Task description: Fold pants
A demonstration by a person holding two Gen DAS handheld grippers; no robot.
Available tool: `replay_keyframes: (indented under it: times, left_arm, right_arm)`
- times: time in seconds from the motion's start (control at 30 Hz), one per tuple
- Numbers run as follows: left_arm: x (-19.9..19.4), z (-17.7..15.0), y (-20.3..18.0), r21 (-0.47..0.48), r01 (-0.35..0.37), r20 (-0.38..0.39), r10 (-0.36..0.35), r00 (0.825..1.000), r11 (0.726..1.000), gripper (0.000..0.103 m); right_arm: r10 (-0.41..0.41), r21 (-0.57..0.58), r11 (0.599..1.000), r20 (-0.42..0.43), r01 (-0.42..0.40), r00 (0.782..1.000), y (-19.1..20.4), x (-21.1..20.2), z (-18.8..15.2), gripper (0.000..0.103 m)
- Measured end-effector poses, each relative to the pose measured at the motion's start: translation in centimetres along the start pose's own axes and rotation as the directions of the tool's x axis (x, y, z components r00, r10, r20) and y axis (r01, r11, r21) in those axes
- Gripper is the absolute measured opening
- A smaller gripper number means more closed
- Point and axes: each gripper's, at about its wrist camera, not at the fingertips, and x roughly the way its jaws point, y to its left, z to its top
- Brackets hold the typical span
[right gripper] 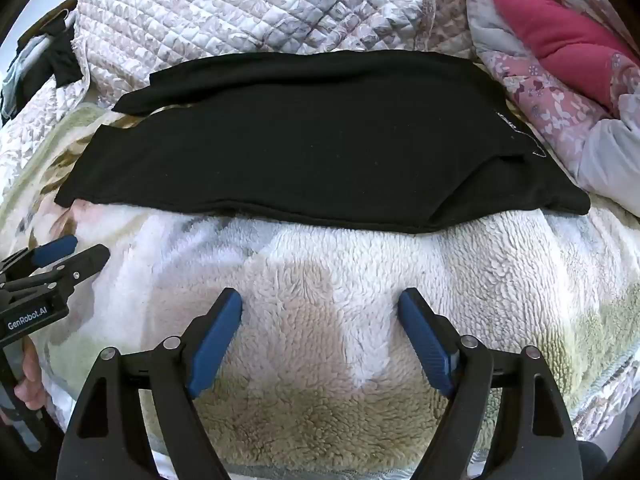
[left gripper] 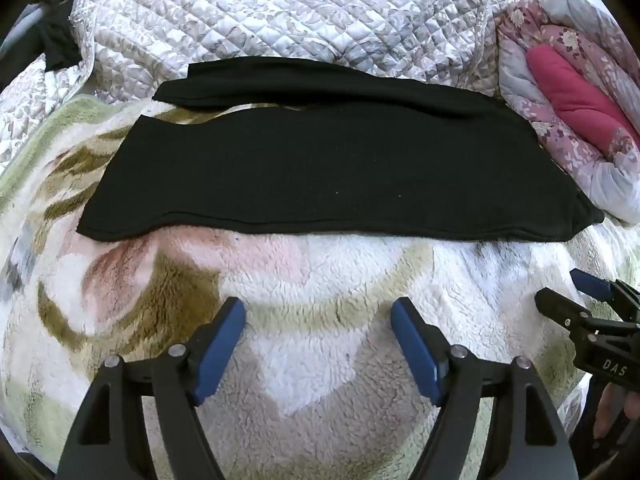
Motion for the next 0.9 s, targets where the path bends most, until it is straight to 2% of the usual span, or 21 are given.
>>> replay_keyframes:
  times: [0.07, 0.9]
  left_arm:
    - [-0.01, 0.03, -0.1, 0.017, -0.022, 0.002, 0.022, 1.0, 1.0, 0.078]
    - [-0.06, 0.09, -0.38, 0.018, -0.017, 0.004, 0.017, 1.0, 1.0, 0.081]
  right_arm:
    - [-0.001, -0.001, 1.0, 0.0, 0.001, 1.0, -0.04, -0.13, 0.04, 0.081]
    - [-0.017, -0.009, 1.0, -0.018, 0.017, 1.0, -0.09, 0.45, -0.01, 0.082]
